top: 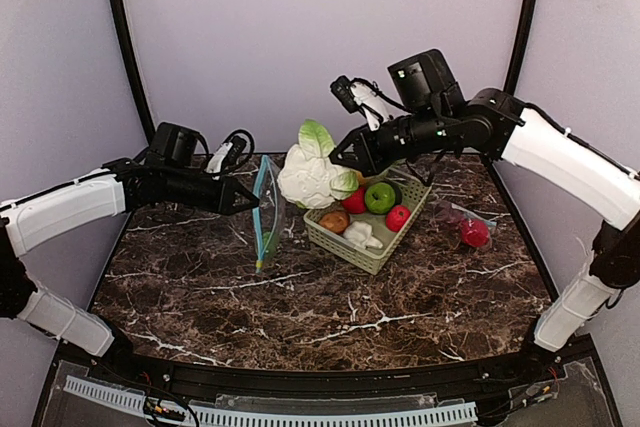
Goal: Place the food in the zip-top bag and seal the zipper
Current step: Place the fake vegetable in the zipper food storage bag.
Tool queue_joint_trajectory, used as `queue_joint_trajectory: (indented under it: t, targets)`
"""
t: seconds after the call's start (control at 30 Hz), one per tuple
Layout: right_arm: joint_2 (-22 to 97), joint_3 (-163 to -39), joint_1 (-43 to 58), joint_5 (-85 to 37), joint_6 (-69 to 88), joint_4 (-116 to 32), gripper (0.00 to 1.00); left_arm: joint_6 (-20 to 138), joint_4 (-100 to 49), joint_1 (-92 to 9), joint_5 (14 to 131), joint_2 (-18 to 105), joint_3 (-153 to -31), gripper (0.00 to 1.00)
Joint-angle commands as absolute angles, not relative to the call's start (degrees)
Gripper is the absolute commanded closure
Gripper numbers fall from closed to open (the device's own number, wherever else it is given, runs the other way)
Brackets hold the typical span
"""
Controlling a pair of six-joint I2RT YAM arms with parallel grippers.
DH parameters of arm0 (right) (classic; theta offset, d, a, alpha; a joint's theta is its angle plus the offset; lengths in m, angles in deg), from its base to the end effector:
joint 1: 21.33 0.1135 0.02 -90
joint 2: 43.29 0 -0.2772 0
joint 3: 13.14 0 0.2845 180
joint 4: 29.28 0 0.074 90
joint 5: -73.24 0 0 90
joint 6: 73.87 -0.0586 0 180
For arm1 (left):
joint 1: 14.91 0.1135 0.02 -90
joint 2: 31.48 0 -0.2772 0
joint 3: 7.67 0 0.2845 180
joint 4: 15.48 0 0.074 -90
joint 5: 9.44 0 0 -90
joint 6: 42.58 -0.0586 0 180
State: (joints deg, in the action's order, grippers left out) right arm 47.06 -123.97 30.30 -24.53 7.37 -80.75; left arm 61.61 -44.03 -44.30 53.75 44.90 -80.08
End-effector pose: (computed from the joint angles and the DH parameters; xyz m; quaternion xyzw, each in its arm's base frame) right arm 0.2430 0.3196 0.4222 -0.3484 0.7961 0.2981 0.3950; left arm 0.2877 -0.1924 0.2953 0.2233 0.8307 -0.3624 0.3589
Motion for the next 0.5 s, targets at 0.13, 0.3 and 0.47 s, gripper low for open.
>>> queue_joint_trajectory:
  t: [0.13,0.3,0.47]
  targets:
    - [46.5,-121.4,36.6,-26.5,14.0,-71.3,1.00,63.6,-43.6,-43.9,46.7,46.6,-80.1,0.99]
    - [46.3,-119.3,40.8,-26.3,22.2,-67.5,1.00,64.1,-46.3,-43.9,39.9,49.6,-83.1,0.99]
    - [47.3,-120.6,43.4,-25.5,27.8,-67.3,1.00,70.9,-43.4,-43.9,31.0,51.1,-82.4,0.99]
